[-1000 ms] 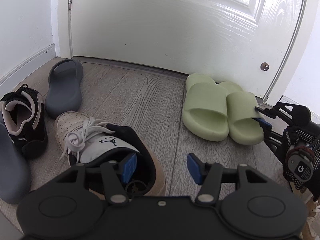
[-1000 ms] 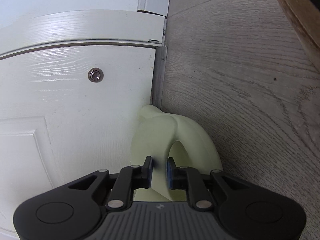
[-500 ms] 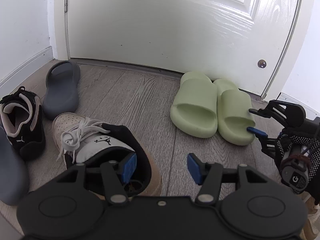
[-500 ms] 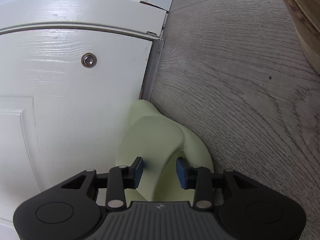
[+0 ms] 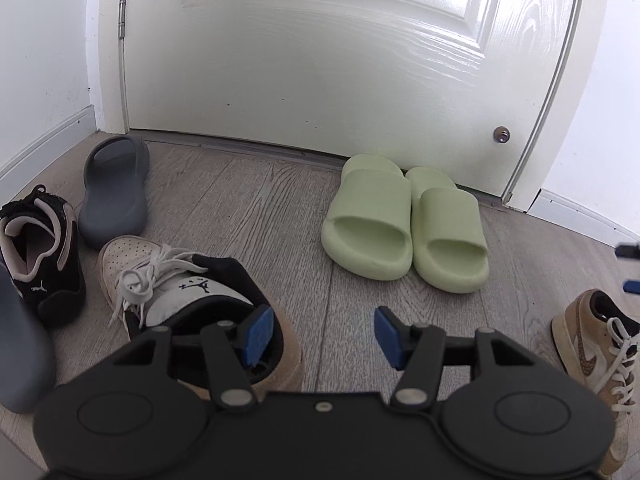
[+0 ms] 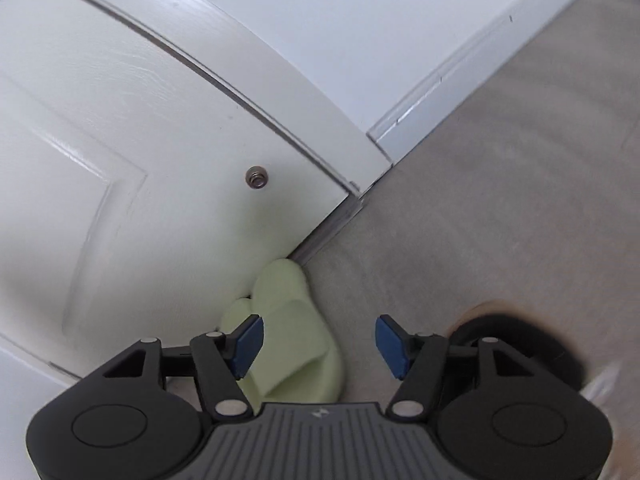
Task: Organize scattered shoes
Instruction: 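Grasp the tan sneaker with white laces by its collar with the right tool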
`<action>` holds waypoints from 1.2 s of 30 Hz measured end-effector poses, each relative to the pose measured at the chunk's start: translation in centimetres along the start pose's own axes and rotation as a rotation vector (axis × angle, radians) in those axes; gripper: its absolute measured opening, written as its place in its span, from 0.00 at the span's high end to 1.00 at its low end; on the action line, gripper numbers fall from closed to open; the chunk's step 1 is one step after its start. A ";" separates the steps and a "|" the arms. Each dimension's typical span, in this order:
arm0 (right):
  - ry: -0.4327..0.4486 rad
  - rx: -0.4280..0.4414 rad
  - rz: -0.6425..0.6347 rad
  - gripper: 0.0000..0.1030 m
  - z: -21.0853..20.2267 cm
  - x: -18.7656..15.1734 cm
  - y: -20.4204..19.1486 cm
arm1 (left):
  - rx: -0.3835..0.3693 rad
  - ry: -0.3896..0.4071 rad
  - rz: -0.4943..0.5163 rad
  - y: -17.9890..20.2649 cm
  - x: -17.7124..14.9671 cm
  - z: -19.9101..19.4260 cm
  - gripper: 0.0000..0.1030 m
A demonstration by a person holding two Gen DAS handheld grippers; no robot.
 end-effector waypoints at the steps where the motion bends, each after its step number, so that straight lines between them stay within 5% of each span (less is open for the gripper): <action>1: -0.013 -0.079 -0.088 0.38 -0.9 -0.1 2.0 | -0.002 0.001 0.004 0.2 0.0 0.0 0.44; 3: -0.036 -0.150 -0.171 0.38 -2.0 -0.8 4.6 | -0.006 -0.003 0.012 0.5 0.0 0.1 0.44; 7: -0.103 -0.150 -0.184 0.38 -2.7 -2.6 7.8 | -0.011 -0.033 0.023 0.9 -0.8 0.7 0.44; 9: -0.112 -0.150 -0.161 0.38 -2.4 -2.5 8.2 | -0.010 -0.043 0.030 1.1 -1.0 1.0 0.44; 15: -0.198 -0.223 -0.405 0.38 -0.3 -4.7 5.8 | 0.011 -0.039 0.073 1.6 -1.4 1.3 0.44; 17: -0.185 -0.230 -0.447 0.43 -0.1 -4.9 5.2 | 0.021 -0.037 0.093 1.9 -1.5 1.3 0.44; 18: -0.179 -0.216 -0.452 0.60 -0.1 -4.8 5.2 | 0.024 -0.036 0.101 2.0 -1.5 1.3 0.44; 19: -0.171 -0.190 -0.443 0.78 -0.1 -4.8 5.1 | 0.024 -0.036 0.108 2.1 -1.5 1.4 0.44; 22: -0.124 -0.213 -0.436 0.82 0.1 -4.4 5.2 | 0.006 -0.039 0.108 2.4 -1.5 1.4 0.44; 28: -0.115 -0.164 -0.271 0.82 1.9 -2.5 5.7 | -0.017 -0.037 0.064 2.0 -1.2 1.3 0.44; 36: -0.029 -0.208 -0.078 0.82 6.0 1.1 5.8 | -0.035 -0.025 0.025 1.5 -0.8 1.0 0.44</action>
Point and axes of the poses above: each gripper's, at about its wrist camera, not at the fingertips, and z roughly the way its jaws point, y to its right, x to its top, the point moved 9 cm from there along z, roughly the way its jaws point, and after that the axes turned 6 degrees about z, right-handed, at the moved point
